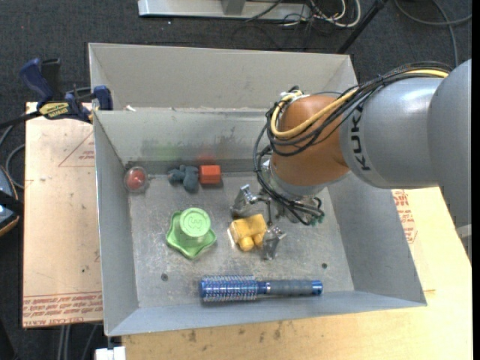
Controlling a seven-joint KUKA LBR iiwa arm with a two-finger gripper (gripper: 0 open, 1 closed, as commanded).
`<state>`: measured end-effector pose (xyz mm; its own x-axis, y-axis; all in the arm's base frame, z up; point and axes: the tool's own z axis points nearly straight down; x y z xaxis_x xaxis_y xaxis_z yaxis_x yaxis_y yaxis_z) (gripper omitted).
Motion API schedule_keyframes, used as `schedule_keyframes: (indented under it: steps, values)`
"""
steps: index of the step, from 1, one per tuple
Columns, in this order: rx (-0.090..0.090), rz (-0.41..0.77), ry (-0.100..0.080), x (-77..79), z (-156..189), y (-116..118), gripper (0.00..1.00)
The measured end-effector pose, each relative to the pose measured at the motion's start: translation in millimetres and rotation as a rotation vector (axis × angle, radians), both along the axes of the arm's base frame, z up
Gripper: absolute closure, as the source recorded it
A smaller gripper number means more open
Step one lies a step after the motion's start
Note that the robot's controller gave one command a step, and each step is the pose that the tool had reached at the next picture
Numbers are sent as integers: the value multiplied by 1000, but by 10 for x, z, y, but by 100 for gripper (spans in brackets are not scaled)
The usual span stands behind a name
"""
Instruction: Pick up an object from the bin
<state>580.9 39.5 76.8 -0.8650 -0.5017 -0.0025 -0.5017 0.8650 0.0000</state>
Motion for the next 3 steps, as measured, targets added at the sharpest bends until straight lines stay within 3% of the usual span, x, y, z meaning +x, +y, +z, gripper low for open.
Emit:
schedule_keyframes:
  steps: [1,2,3]
  values:
    - [1,-2,-4,17,24,2,100]
    - [1,-4,-8,37,718,13,100]
    - [1,-6,-6,53,1118,24,100]
